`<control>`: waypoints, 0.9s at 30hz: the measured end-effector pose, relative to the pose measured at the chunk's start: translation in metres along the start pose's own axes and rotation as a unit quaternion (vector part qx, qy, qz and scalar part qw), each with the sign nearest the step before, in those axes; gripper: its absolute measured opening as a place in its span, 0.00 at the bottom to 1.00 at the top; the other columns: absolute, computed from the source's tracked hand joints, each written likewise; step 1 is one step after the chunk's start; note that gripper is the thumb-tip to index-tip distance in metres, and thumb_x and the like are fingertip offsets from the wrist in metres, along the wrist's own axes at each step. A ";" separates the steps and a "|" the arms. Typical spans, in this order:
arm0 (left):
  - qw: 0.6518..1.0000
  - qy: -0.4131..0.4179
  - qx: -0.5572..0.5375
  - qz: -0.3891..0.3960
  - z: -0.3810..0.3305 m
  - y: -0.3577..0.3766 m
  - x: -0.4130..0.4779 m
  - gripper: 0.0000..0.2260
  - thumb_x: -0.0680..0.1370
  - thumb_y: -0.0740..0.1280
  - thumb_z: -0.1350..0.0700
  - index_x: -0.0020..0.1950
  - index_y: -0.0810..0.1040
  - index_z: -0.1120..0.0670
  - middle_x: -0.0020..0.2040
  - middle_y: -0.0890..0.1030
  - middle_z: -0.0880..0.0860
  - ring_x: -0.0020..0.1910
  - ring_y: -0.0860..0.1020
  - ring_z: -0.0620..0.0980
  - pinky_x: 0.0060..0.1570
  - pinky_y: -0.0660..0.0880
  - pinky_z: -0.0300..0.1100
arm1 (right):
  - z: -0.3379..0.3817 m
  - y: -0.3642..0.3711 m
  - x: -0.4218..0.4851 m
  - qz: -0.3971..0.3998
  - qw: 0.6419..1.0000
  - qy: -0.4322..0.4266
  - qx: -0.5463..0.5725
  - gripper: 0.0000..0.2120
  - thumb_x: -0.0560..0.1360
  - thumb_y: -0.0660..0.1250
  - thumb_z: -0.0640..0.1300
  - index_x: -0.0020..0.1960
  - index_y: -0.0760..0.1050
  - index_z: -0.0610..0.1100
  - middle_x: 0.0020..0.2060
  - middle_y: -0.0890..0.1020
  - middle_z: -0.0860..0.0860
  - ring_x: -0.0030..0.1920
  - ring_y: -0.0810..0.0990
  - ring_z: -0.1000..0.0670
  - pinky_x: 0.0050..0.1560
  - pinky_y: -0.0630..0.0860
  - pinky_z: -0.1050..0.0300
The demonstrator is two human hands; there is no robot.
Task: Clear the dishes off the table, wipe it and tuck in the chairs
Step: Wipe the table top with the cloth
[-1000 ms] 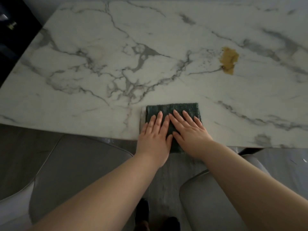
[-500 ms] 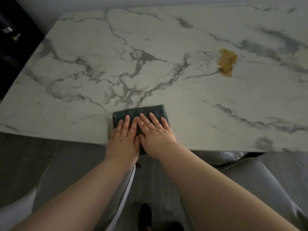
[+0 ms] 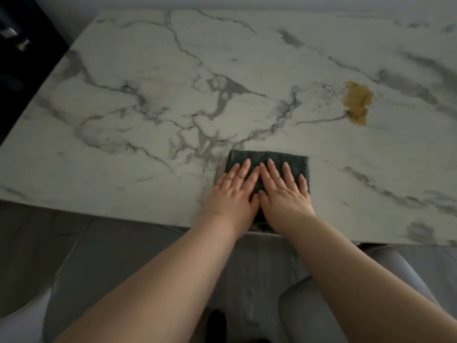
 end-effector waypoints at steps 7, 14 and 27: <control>0.995 -0.102 0.023 -0.001 0.089 -0.013 -0.028 0.35 0.73 0.34 0.39 0.80 0.46 0.47 0.80 0.46 0.49 0.79 0.48 0.50 0.75 0.46 0.44 | 0.087 0.022 0.029 0.029 0.994 -0.106 0.003 0.27 0.81 0.46 0.53 0.78 0.41 0.56 0.77 0.41 0.59 0.77 0.36 0.52 0.75 0.35 0.47; 0.998 -0.050 -0.033 0.023 -0.010 0.001 -0.013 0.35 0.71 0.33 0.40 0.79 0.42 0.47 0.80 0.39 0.51 0.79 0.42 0.51 0.75 0.41 0.46 | -0.011 0.003 -0.010 0.007 0.998 -0.058 -0.009 0.27 0.81 0.46 0.54 0.77 0.39 0.60 0.76 0.40 0.64 0.76 0.37 0.56 0.75 0.36 0.51; 0.994 0.066 0.014 0.081 -0.130 0.005 0.066 0.26 0.82 0.44 0.42 0.78 0.38 0.44 0.78 0.33 0.48 0.78 0.37 0.49 0.75 0.37 0.46 | -0.141 -0.035 -0.021 -0.028 0.998 0.044 0.029 0.28 0.81 0.46 0.55 0.77 0.37 0.59 0.76 0.39 0.61 0.76 0.35 0.54 0.75 0.36 0.51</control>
Point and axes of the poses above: each hand's wrist, its own x-axis towards the middle knuckle, its own y-axis out of the palm, z = x × y, the point moved 2 cm from there along x, towards the middle knuckle
